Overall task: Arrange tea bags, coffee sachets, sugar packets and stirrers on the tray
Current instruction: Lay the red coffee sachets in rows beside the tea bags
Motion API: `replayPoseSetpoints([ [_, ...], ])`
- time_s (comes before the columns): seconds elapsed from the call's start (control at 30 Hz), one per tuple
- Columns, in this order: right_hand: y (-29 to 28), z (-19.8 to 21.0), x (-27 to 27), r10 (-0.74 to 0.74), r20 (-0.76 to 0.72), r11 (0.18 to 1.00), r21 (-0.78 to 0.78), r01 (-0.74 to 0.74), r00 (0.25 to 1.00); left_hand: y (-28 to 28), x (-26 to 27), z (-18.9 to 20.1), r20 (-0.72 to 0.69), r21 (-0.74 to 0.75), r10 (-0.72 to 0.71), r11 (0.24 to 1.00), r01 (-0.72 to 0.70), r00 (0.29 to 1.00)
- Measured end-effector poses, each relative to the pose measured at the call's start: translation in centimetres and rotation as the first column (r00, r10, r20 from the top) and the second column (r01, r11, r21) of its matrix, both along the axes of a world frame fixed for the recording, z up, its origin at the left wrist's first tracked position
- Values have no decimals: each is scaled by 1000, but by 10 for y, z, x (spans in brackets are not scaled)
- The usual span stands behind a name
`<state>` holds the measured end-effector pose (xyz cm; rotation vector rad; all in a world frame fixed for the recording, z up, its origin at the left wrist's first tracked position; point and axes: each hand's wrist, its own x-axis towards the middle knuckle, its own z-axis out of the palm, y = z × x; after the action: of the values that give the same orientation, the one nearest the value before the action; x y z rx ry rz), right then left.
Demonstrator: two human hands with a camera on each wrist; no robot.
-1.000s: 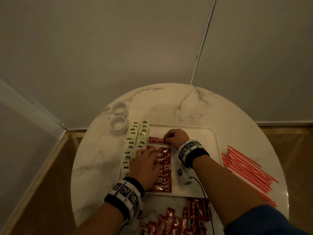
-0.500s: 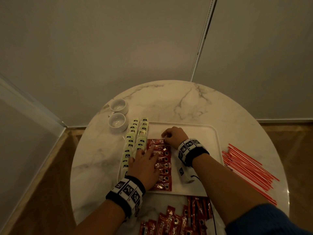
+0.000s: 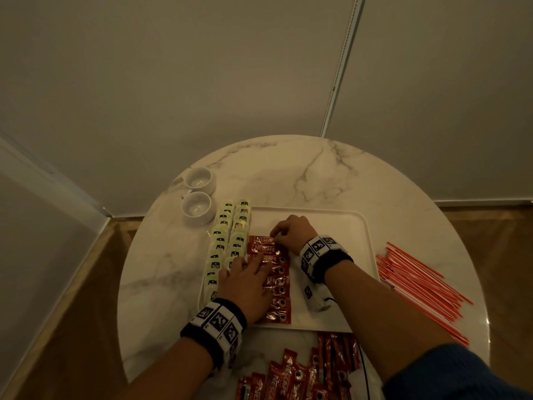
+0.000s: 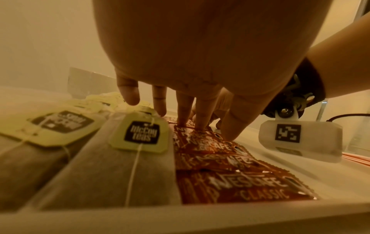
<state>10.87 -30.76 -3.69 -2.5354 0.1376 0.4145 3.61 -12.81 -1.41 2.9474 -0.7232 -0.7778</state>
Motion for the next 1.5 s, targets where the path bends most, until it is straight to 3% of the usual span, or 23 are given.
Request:
replayPoseSetpoints([
  [0.3, -2, -2, 2, -2, -3, 1000, 17, 2, 1000, 0, 1, 2, -4, -22, 3, 1000, -3, 1000],
  [0.43, -5, 1, -4, -98, 10, 990, 106, 96, 995, 1, 0, 7, 79, -159, 46, 987, -33, 996],
  [0.57, -8, 18, -36, -169, 135, 975, 167, 146, 976, 14, -3, 18, 101, -362, 69, 932, -28, 993],
  [0.67, 4, 43, -85, -26, 188, 989, 147, -2, 982, 31, -15, 26, -32, -418, 51, 906, -60, 998],
  [0.77, 29, 62, -149, 291, 128, 942, 136, -308, 948, 45, -37, 31, -171, -340, -27, 940, -33, 985],
  [0.87, 49, 46, -200, 646, 19, 762, -69, -644, 763, 57, -60, 37, -296, -178, -115, 982, 63, 948],
  [0.93, 58, 27, -219, 761, -89, 622, -180, -762, 642, 63, -73, 39, -329, -25, -153, 988, 153, 932],
  [1.0, 64, 15, -231, 789, -126, 570, -216, -793, 601, 66, -85, 40, -399, 33, -153, 983, 181, 904],
  [1.23, 67, 13, -239, 742, -134, 600, -306, -739, 657, 57, -125, 38, -374, -66, -161, 987, 147, 913],
  [1.5, 60, 21, -233, 705, -187, 590, -381, -712, 684, 54, -117, 14, -400, -113, -78, 993, 36, 913],
])
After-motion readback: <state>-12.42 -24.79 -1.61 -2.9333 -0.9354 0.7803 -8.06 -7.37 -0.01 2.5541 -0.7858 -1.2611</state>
